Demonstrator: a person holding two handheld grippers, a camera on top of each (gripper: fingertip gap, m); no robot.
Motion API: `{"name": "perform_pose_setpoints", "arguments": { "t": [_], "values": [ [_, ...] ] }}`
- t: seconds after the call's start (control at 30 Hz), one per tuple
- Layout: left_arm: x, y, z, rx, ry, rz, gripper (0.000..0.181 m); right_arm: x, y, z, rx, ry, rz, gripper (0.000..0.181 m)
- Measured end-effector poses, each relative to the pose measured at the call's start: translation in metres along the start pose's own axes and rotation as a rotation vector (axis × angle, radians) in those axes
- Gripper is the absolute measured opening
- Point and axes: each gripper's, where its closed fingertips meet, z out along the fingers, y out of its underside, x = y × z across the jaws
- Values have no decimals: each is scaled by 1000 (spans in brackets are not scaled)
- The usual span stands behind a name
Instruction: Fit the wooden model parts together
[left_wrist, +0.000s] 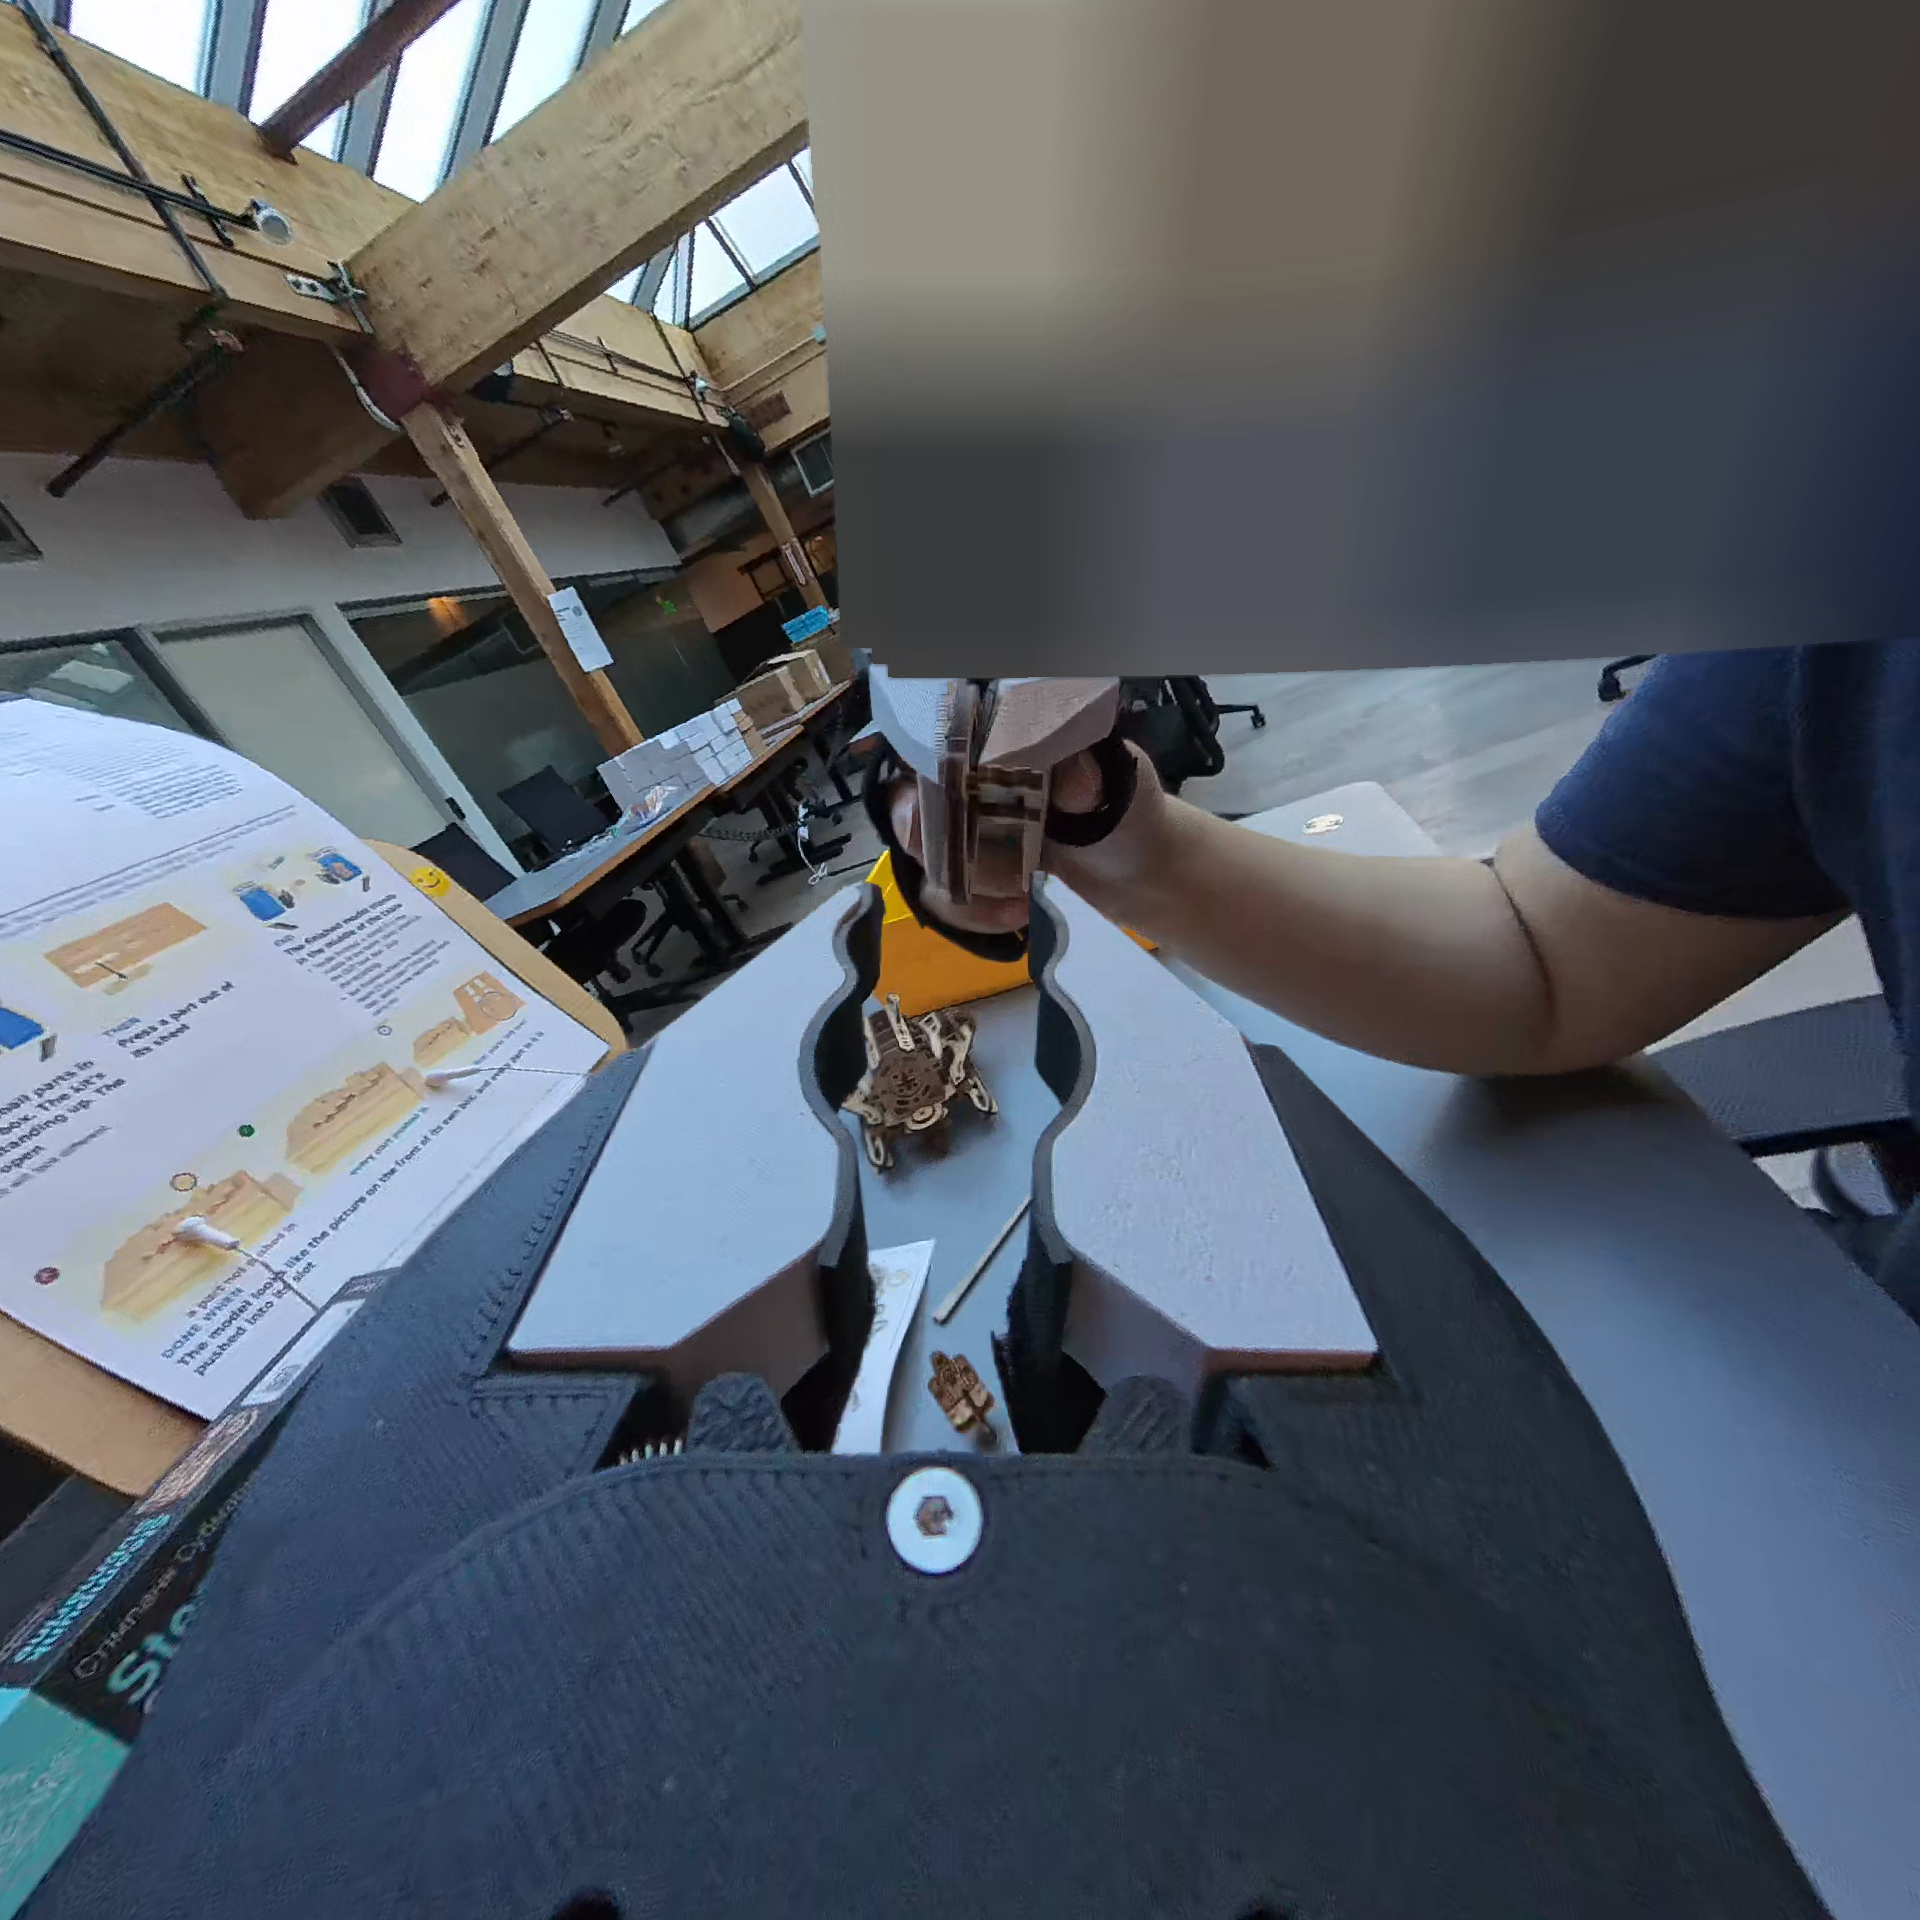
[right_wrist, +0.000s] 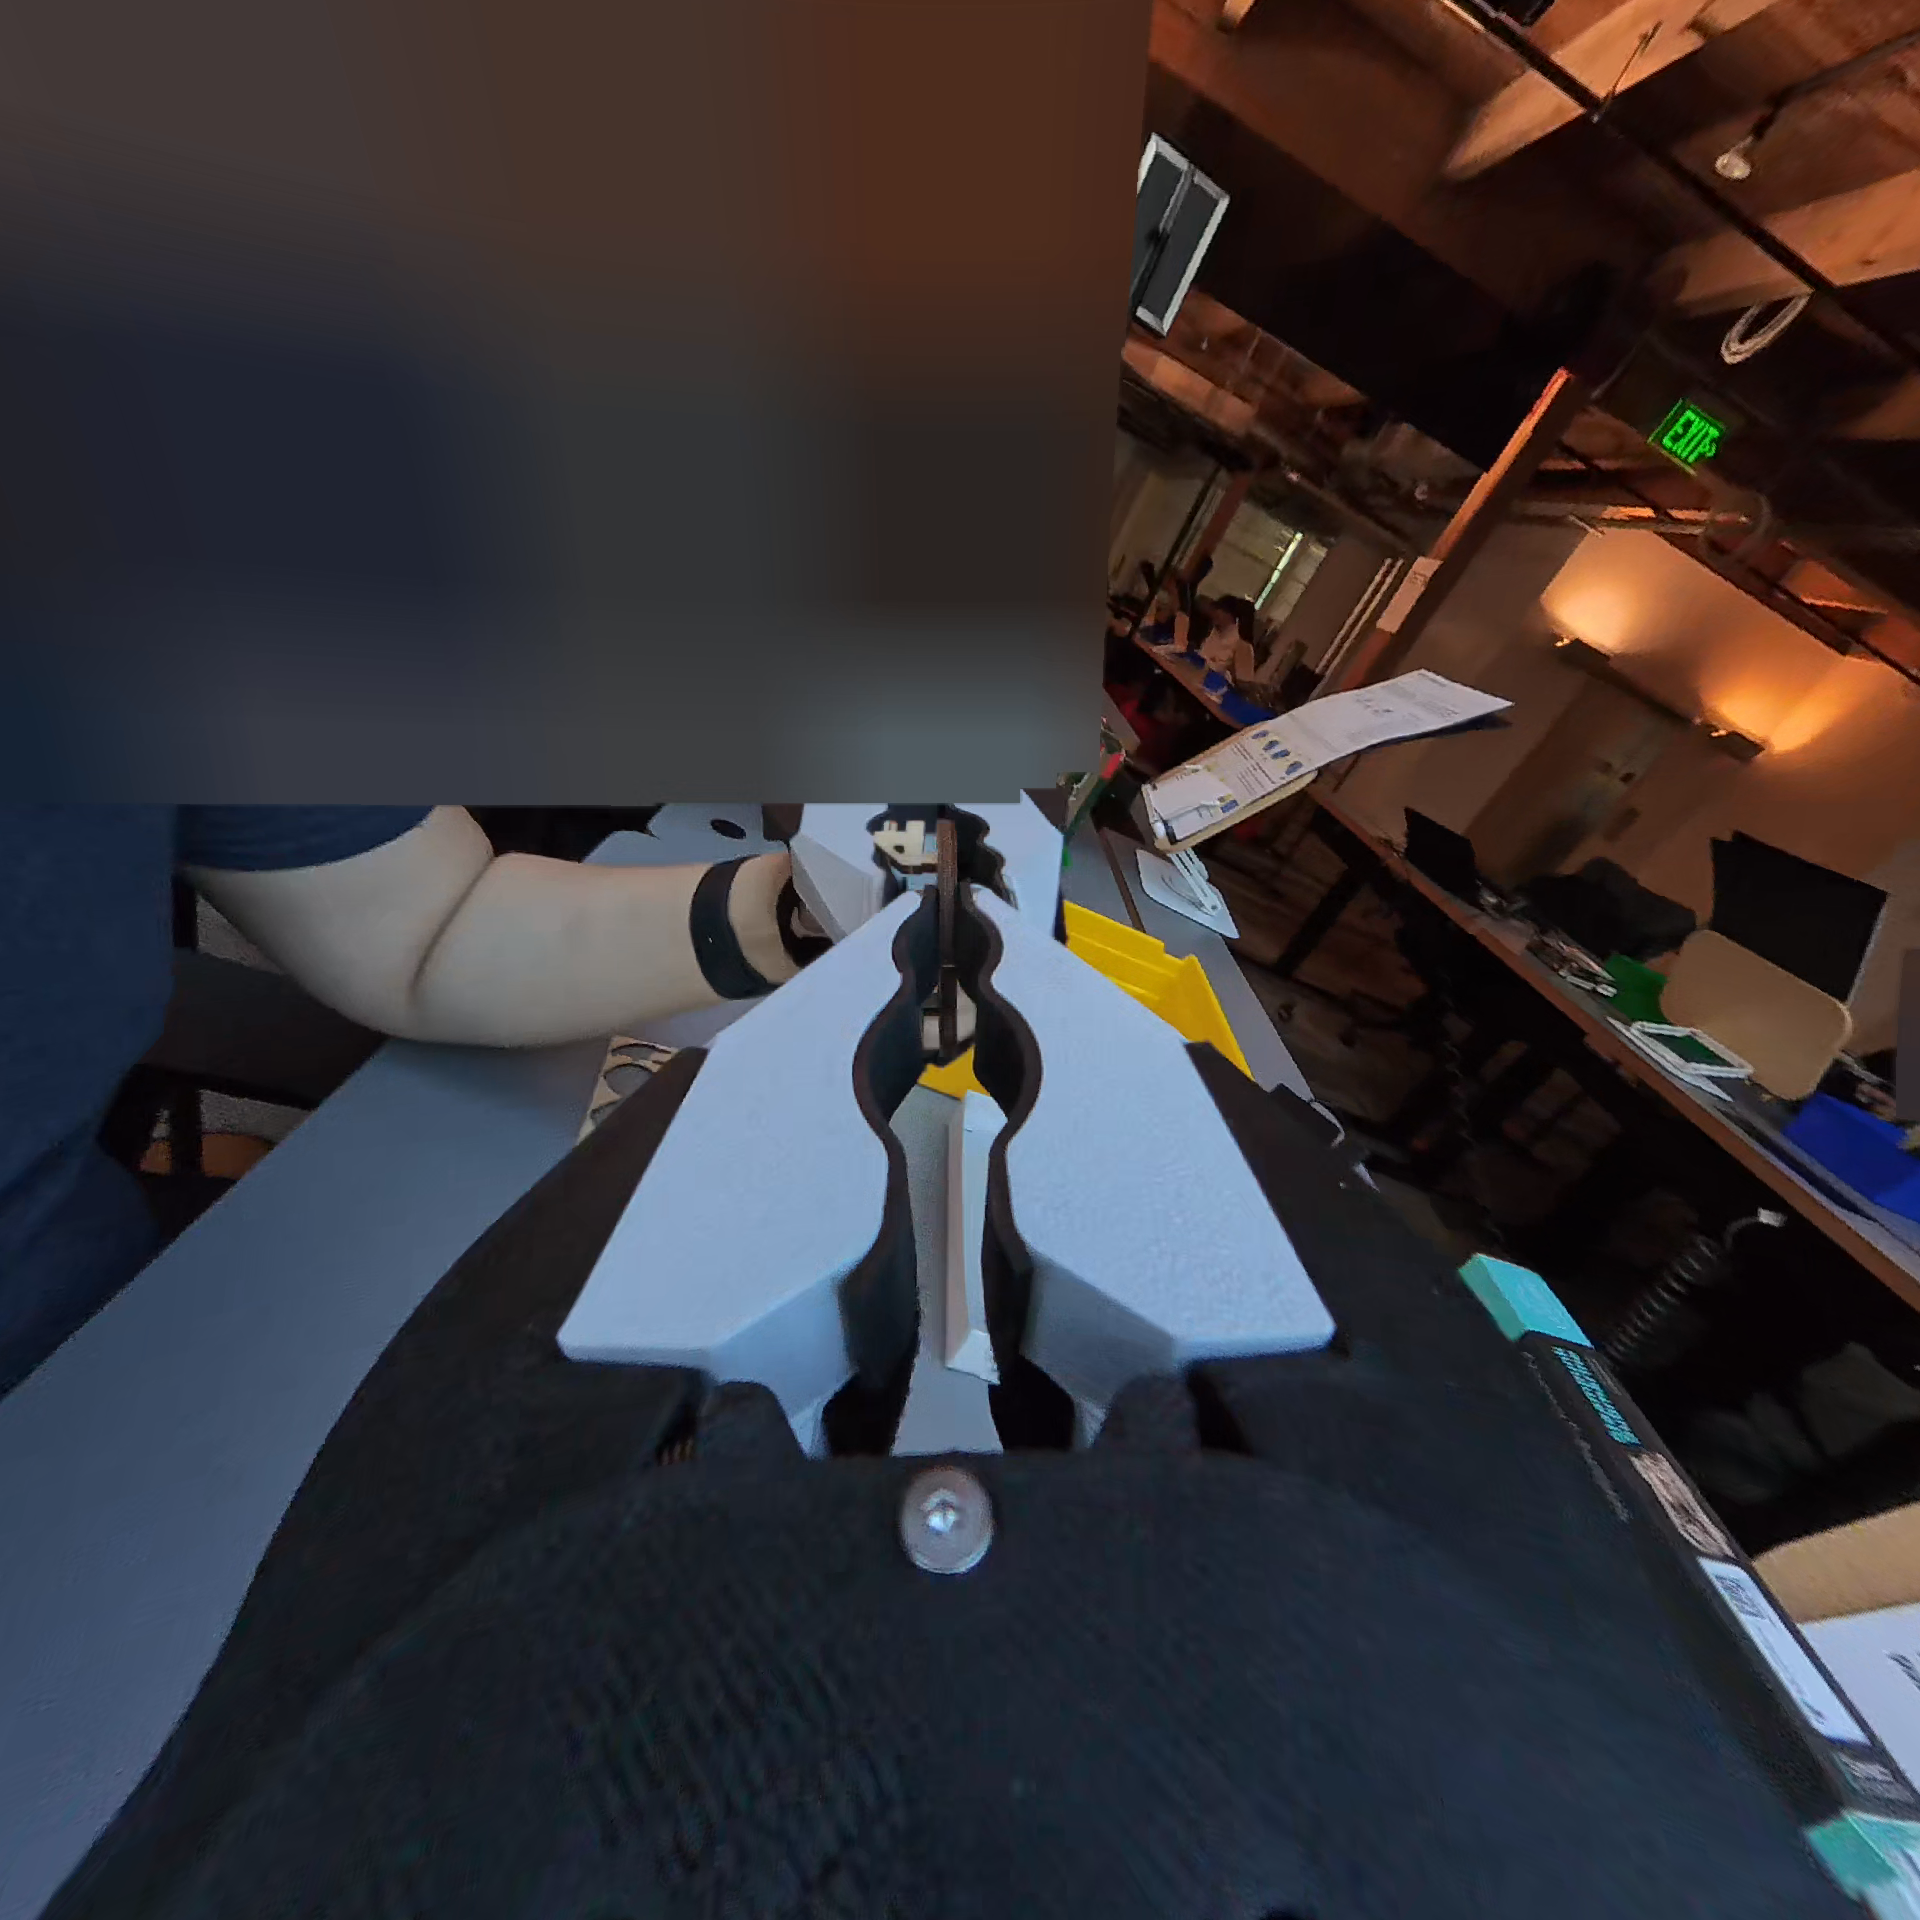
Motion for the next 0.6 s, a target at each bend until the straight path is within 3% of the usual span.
{"name": "perform_pose_setpoints", "arguments": {
  "t": [0.07,0.13,0.27,0.4,0.6],
  "values": [
    [-1,-4,4,39,-16,3,19,-1,1,3,24,-24,38,0],
    [-1,-6,6,64,-32,26,0,1,6,5,18,-11,33,0],
    [3,7,6,-48,-5,62,0,-3,20,3,-106,-19,9,2],
    [6,23,9,-161,6,111,0,-7,26,4,-248,47,-152,20],
    [13,28,11,-178,56,77,0,-15,36,8,-400,73,-298,17]
  ]
}}
